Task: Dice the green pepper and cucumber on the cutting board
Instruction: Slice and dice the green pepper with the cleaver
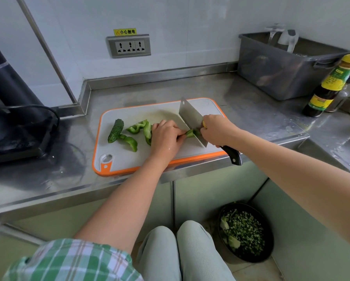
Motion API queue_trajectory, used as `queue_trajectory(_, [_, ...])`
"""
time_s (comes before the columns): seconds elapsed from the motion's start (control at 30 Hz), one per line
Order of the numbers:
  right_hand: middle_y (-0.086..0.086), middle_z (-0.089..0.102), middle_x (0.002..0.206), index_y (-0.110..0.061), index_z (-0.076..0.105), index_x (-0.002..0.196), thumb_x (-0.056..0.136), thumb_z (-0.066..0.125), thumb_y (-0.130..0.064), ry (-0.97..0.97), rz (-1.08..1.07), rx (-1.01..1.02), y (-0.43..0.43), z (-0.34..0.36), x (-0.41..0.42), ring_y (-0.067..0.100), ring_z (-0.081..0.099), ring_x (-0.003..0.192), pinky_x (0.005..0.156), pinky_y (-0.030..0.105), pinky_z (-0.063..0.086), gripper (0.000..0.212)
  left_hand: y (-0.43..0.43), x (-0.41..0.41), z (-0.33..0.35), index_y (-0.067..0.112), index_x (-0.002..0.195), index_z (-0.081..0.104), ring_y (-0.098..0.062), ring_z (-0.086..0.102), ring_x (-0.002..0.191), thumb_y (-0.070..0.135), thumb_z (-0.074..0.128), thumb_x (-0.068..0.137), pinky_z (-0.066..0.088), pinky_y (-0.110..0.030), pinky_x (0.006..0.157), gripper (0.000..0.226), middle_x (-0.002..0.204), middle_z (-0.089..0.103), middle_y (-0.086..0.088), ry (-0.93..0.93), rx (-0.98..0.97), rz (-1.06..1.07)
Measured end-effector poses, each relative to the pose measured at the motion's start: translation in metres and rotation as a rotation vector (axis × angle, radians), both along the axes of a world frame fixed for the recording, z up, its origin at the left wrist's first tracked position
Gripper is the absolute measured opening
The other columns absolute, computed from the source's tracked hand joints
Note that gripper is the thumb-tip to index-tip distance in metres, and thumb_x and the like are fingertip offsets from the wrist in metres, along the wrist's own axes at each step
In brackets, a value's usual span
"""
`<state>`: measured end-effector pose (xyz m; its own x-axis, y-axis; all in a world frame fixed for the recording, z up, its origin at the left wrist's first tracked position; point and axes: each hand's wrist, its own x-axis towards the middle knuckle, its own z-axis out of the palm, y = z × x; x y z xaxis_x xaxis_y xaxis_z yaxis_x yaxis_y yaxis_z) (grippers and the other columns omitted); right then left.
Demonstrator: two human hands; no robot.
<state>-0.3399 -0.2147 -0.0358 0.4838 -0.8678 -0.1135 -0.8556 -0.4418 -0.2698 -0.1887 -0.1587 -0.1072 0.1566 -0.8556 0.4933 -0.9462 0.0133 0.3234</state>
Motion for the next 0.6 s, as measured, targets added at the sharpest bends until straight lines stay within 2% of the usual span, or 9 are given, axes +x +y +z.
queue_trajectory(0.1, [0.011,0.052,0.084,-0.008,0.041,0.090,0.093,0.039,-0.013,-0.048,-0.035,-0.066,-0.002,-0.006,-0.001,0.020,0.050,0.048,0.044,0.026,0.033,0.007,0.000,-0.001,0.000,0.023,0.088,0.079,-0.031,0.054,0.081,0.026,0.070,0.082,0.025,-0.032,0.070,0.012,0.078,0.059,-0.002,-0.018,-0.006,0.003])
queue_trajectory(0.27, [0.009,0.049,0.077,-0.007,0.038,0.086,0.093,0.037,-0.011,-0.088,-0.022,-0.087,-0.004,0.004,-0.003,0.021,0.051,0.046,0.048,0.030,0.042,0.008,0.000,-0.002,-0.002,0.023,0.091,0.079,-0.032,0.055,0.080,0.022,0.069,0.082,0.027,-0.033,0.071,0.013,0.078,0.061,-0.003,-0.029,-0.016,0.019])
queue_trajectory(0.37, [0.009,0.053,0.071,-0.007,0.043,0.088,0.090,0.038,-0.008,-0.029,-0.006,-0.059,-0.004,0.011,-0.002,0.022,0.054,0.043,0.049,0.029,0.046,0.005,-0.001,-0.002,-0.002,0.023,0.092,0.078,-0.033,0.055,0.078,0.020,0.069,0.082,0.031,-0.035,0.071,0.014,0.078,0.062,-0.004,-0.009,-0.019,0.013])
queue_trajectory(0.47, [0.011,0.058,0.066,-0.004,0.055,0.097,0.083,0.038,-0.005,0.002,0.005,-0.018,-0.001,0.006,0.001,0.022,0.054,0.040,0.047,0.028,0.049,0.022,0.000,0.000,-0.001,0.025,0.095,0.078,-0.031,0.055,0.081,0.020,0.069,0.082,0.025,-0.032,0.071,0.016,0.081,0.062,-0.003,0.003,-0.015,0.006])
queue_trajectory(0.53, [0.010,0.059,0.070,-0.006,0.059,0.104,0.083,0.039,-0.007,0.001,-0.002,-0.013,0.000,0.002,0.003,0.022,0.055,0.042,0.045,0.028,0.050,0.028,0.000,0.000,-0.001,0.026,0.096,0.078,-0.031,0.055,0.082,0.020,0.070,0.083,0.025,-0.032,0.071,0.016,0.082,0.062,-0.003,-0.002,-0.008,-0.002])
queue_trajectory(0.6, [0.010,0.060,0.079,-0.007,0.056,0.104,0.087,0.040,-0.010,0.017,-0.009,-0.033,0.002,-0.002,0.004,0.022,0.056,0.047,0.044,0.025,0.042,0.024,-0.001,0.000,-0.001,0.025,0.094,0.078,-0.032,0.055,0.081,0.019,0.071,0.082,0.026,-0.033,0.071,0.016,0.080,0.061,-0.003,0.007,-0.011,-0.009])
